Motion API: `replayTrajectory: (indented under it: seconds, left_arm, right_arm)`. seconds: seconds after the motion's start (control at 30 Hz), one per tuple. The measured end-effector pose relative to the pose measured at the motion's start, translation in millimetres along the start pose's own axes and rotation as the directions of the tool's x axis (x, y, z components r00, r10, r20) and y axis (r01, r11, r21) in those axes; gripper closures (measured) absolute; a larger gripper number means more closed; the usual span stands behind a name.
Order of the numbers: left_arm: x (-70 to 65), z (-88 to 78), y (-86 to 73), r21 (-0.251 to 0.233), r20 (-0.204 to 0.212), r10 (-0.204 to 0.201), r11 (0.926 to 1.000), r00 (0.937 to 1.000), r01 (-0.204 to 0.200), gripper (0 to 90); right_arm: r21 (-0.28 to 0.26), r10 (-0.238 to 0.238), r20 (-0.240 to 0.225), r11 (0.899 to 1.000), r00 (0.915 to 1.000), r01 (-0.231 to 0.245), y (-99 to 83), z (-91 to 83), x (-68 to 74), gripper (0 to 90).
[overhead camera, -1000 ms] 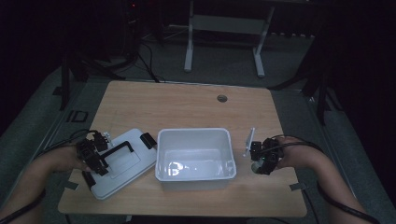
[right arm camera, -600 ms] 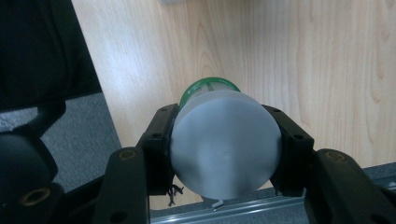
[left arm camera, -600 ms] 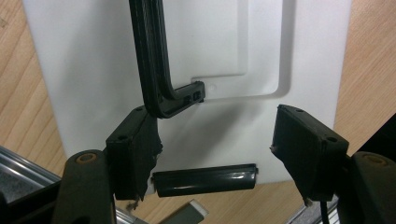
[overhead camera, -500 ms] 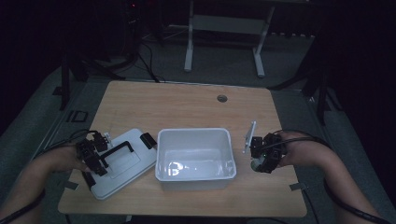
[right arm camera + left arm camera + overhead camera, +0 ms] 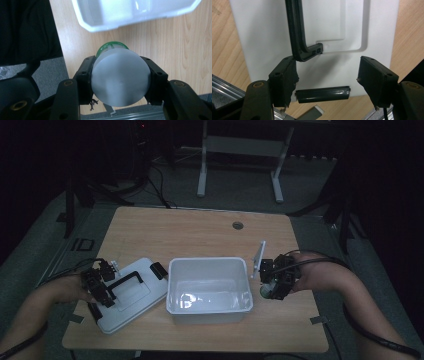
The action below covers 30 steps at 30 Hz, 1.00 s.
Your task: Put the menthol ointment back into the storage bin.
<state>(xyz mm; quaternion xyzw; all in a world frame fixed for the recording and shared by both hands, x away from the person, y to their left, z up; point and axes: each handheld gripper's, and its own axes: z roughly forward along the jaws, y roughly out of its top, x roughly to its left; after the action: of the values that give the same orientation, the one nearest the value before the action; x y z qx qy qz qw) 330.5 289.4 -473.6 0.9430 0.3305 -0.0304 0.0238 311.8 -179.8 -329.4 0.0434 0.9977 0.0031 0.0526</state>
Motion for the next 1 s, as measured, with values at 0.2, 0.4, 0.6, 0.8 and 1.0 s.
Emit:
replayTrajectory:
  seconds: [0.2,0.4,0.6,0.8,1.0]
  left_arm:
    - [-1.1,2.6,0.5,0.002,0.001,0.006,1.0,1.0,-0.006,31.4]
    - [0.5,1.8,-2.1,0.002,0.002,0.0,1.0,1.0,0.0,31.4]
    - [-0.8,3.5,-1.5,0.0,0.004,0.002,1.0,1.0,-0.002,31.4]
    - [-1.5,5.3,-1.3,0.012,0.008,0.0,0.9999,1.0,0.0,31.4]
    - [-1.7,4.5,-1.3,0.004,0.006,0.0,1.0,1.0,0.0,31.4]
  right_arm:
    - [-0.006,-0.039,0.011,0.999,0.9992,0.039,16.6,-3.2,1.9,50.1]
    - [-0.022,-0.069,0.016,0.997,0.9975,0.07,30.6,-3.0,5.6,50.1]
    - [-0.038,-0.087,0.012,0.995,0.9962,0.087,43.8,-0.7,5.9,50.1]
    - [-0.041,-0.091,0.024,0.995,0.9956,0.092,57.5,10.5,1.7,50.1]
    - [-0.043,-0.08,-0.005,0.996,0.9968,0.08,64.0,26.1,-4.3,50.1]
